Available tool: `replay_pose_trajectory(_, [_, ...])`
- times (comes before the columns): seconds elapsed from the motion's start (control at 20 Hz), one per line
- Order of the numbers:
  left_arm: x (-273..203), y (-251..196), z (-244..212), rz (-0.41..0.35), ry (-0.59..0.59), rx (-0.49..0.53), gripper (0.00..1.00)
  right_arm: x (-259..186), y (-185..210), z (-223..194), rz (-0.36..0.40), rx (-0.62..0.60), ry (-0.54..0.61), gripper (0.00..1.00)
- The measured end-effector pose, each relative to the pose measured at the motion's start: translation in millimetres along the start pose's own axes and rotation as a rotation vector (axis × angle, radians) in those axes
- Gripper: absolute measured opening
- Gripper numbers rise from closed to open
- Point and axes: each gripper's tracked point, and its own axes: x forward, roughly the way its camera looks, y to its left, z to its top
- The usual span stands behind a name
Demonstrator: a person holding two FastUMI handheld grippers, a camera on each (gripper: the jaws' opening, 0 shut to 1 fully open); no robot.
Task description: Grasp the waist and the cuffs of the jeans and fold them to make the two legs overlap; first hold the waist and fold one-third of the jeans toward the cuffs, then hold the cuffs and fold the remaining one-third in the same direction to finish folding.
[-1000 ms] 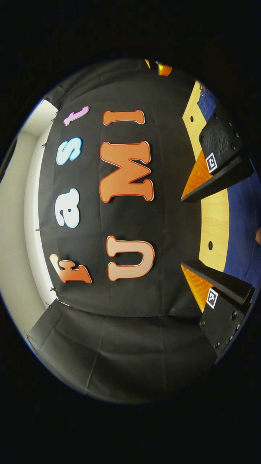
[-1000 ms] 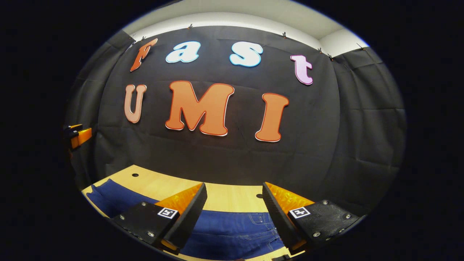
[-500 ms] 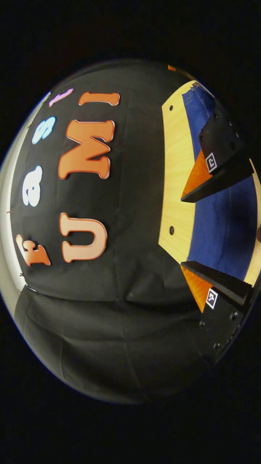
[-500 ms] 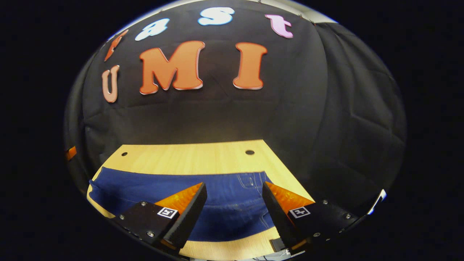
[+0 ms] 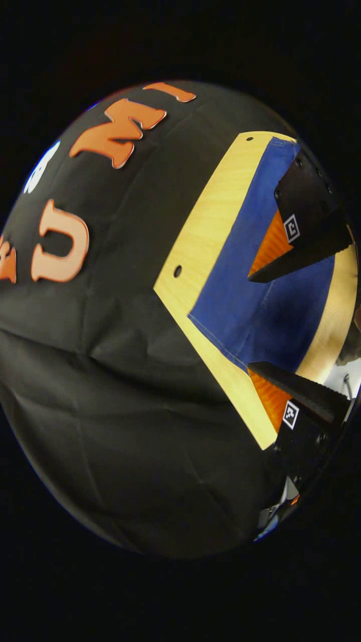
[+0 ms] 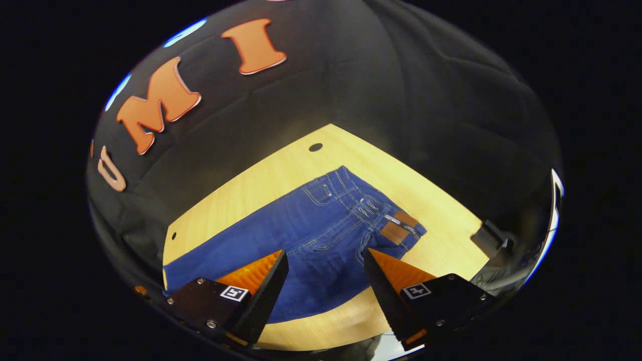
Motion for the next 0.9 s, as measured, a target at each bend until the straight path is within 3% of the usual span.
replay_pose_trajectory(0.15, [23,21,-25,0.024,0.123,-0.109,0.98,12,-19,-9,-0.041,0.012,0.047,0.97])
replay_pose_trajectory(0.4, [48,43,-53,0.029,0.263,-0.319,0.98,27,-27,-15,-0.045,0.122,0.113,0.97])
replay_pose_trajectory(0.9, [80,71,-76,0.024,0.378,-0.566,0.96,53,-42,-14,-0.033,0.267,0.180,0.96])
